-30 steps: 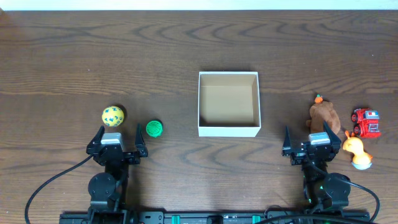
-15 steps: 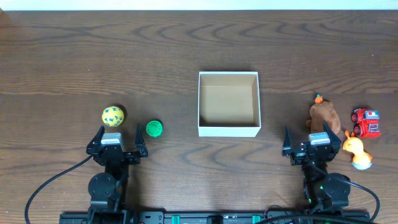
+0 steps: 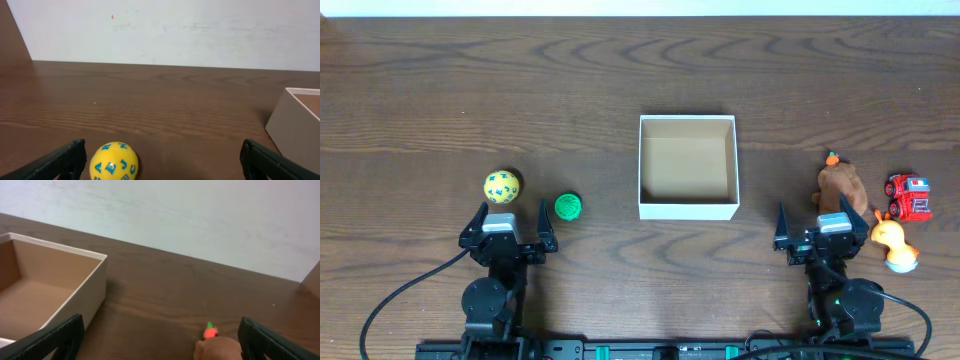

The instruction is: Pack container

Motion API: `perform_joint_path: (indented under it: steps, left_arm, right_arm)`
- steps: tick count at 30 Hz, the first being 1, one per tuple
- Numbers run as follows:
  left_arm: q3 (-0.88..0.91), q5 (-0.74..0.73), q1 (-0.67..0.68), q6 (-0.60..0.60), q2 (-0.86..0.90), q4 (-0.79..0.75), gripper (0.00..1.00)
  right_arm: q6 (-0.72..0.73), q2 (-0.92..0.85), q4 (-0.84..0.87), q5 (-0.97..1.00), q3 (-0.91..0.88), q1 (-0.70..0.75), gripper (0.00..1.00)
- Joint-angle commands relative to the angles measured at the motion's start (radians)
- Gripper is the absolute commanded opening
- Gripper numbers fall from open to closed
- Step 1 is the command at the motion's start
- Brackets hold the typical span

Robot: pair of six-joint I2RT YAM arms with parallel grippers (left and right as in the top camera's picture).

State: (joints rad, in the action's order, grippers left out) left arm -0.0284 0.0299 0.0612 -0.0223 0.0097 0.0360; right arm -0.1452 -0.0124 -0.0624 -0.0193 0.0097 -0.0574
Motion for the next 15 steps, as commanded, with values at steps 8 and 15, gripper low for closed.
perform_joint_path:
  steps: [8, 15]
  left_arm:
    - [-0.099, 0.008, -0.004, 0.200, 0.069, 0.043, 0.98]
    - [-0.438, 0.080, -0.004, 0.201, 0.356, 0.256, 0.98]
  right_arm:
    - [0.212, -0.021, -0.018, 0.001, 0.057, 0.005, 0.99]
    - [0.208, -0.288, -0.162, 0.064, 0.335, 0.043, 0.99]
